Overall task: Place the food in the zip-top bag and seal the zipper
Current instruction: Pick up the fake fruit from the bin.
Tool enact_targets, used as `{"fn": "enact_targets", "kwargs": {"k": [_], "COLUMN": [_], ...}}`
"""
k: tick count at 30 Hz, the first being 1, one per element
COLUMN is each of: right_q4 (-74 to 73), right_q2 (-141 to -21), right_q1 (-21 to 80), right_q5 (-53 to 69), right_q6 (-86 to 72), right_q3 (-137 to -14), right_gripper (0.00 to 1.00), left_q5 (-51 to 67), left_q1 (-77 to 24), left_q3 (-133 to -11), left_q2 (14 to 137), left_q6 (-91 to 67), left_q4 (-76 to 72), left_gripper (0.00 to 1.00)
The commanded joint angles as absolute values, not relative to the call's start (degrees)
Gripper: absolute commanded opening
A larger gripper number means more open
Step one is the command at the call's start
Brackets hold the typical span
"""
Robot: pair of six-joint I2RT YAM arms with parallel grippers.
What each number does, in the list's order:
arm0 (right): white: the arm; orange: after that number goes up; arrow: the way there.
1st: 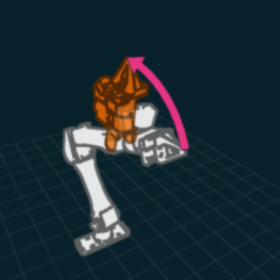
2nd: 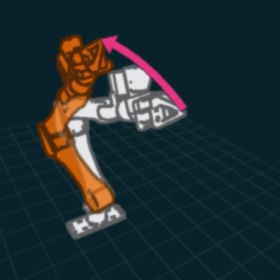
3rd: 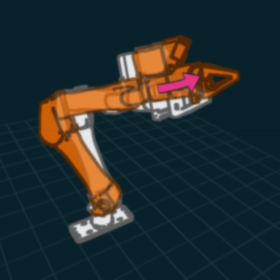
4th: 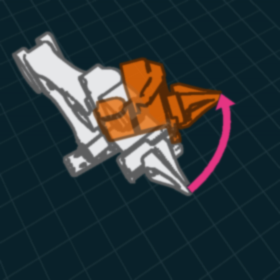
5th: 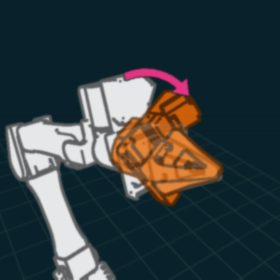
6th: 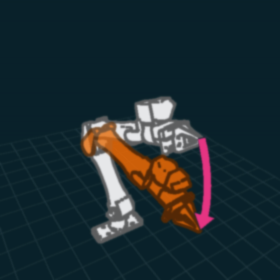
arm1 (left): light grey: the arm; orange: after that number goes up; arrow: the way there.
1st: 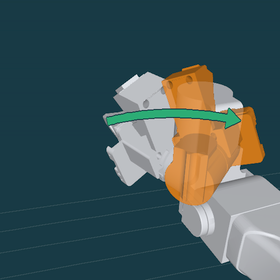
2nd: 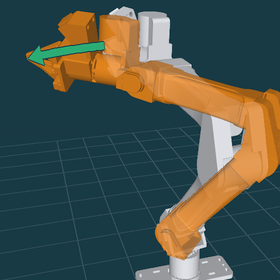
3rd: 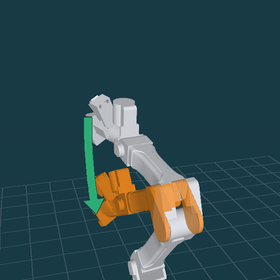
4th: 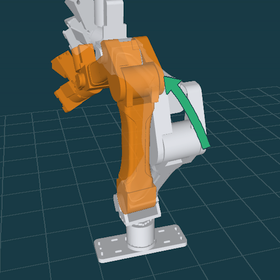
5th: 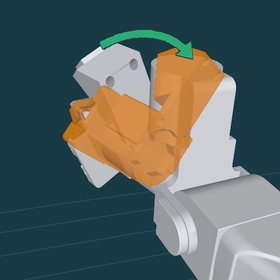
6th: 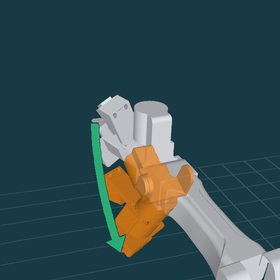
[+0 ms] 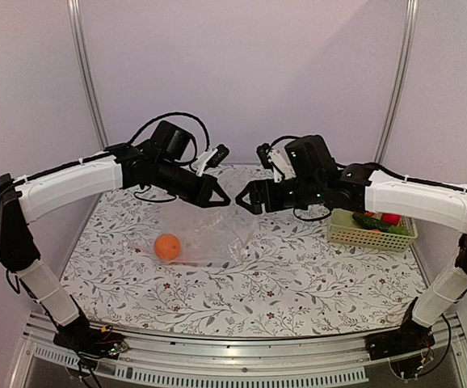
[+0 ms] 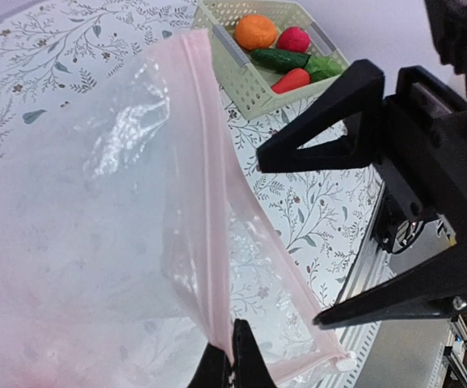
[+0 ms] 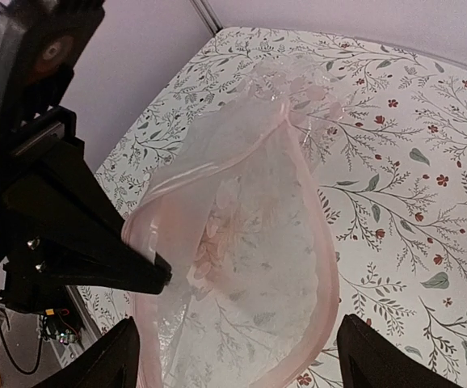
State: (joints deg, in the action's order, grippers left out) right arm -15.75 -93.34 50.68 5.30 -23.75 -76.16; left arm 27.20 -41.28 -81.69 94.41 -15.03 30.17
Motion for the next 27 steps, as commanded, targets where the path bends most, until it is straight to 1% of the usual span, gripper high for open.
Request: {"fn": "enact_targets", "kwargs": {"k": [1, 3, 7, 13, 18, 27], "right_q4": [-15.0, -15.1, -18.0, -28.5, -35.7, -38.2], "right_q2": [-87.7, -85.1, -79.1, -74.0, -72.9, -75.6], "right_q1": [51.0, 51.0, 49.9, 44.5, 38.6, 26.3], "right_q5": [6.3, 5.0, -1.4, -10.6, -14.1, -14.3], "right_q6": [-23.4, -23.5, -22.5, -22.3, -22.1, -21.3], "right_q3": [-73.3, -71.5, -68.8, -67.8, -67.6, -65.1], "right_gripper": [0.85, 0.85, 0.86, 0.86, 0.86, 0.88], "left_q5": [23.9, 23.5, 23.2, 23.5, 23.0, 22.6], "left_q1": [-40.8, -40.8, -40.7, -40.7, -40.7, -40.7], "left_q3": [-82.7, -82.7, -82.6, -82.5, -82.5, -82.4], "left_q2": [95.0, 94.7, 94.4, 94.6, 94.5, 94.5], "left_q6": [-15.0, -15.0, -15.0, -15.3, -15.1, -14.9], "left_q4": [32.2, 32.1, 32.0, 32.0, 32.0, 32.0], "left_gripper": [0.00, 0.00, 0.00, 0.00, 0.00, 0.00]}}
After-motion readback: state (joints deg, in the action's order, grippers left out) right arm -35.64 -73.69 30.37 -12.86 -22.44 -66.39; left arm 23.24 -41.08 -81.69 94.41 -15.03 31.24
